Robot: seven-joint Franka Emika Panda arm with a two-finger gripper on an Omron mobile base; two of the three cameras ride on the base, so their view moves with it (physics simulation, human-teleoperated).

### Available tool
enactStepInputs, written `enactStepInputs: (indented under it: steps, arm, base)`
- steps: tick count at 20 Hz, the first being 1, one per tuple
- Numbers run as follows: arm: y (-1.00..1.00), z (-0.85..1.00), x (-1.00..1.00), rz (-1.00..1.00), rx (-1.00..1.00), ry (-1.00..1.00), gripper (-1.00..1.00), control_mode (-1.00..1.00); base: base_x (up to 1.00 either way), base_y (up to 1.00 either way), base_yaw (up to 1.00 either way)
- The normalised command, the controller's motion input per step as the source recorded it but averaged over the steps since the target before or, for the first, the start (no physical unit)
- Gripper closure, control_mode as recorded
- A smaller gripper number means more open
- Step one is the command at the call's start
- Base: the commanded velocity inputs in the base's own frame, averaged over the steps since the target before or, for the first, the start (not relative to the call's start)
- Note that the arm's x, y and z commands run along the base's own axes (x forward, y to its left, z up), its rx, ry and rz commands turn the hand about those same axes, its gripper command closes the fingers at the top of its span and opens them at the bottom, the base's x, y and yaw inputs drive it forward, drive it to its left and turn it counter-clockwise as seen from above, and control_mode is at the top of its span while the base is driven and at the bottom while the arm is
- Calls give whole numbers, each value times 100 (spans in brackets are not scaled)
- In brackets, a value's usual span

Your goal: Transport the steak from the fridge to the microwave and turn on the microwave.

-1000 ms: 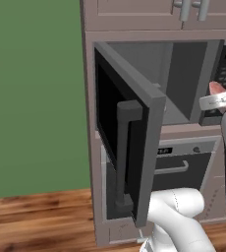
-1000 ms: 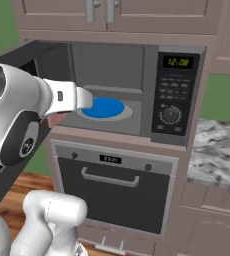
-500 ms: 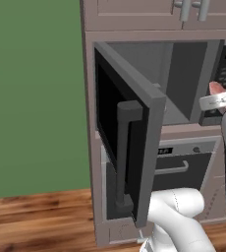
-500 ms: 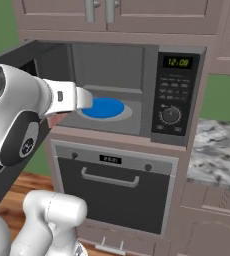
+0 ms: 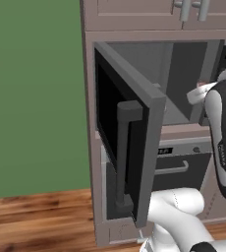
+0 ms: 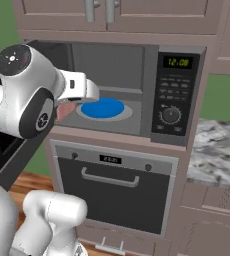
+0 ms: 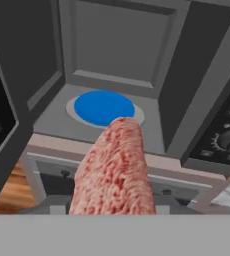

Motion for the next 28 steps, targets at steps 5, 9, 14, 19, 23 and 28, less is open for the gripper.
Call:
enactStepInputs:
  steps: [5, 9, 14, 19, 23, 28]
  arm:
    - [0, -23, 61, 3, 0, 4, 100, -100]
    - [0, -22, 39, 10, 0, 0, 100, -100]
    - [0, -16, 31, 9, 0, 0, 100, -100]
    - [0, -11, 42, 5, 0, 0, 100, -100]
    - [0, -13, 46, 2, 0, 0, 100, -100]
    - [0, -15, 40, 0, 0, 0, 100, -100]
  base:
    - [0, 0, 0]
    - [0, 0, 0]
    - [0, 0, 0]
    - [0, 0, 0]
    - [0, 0, 0]
    - [0, 0, 0]
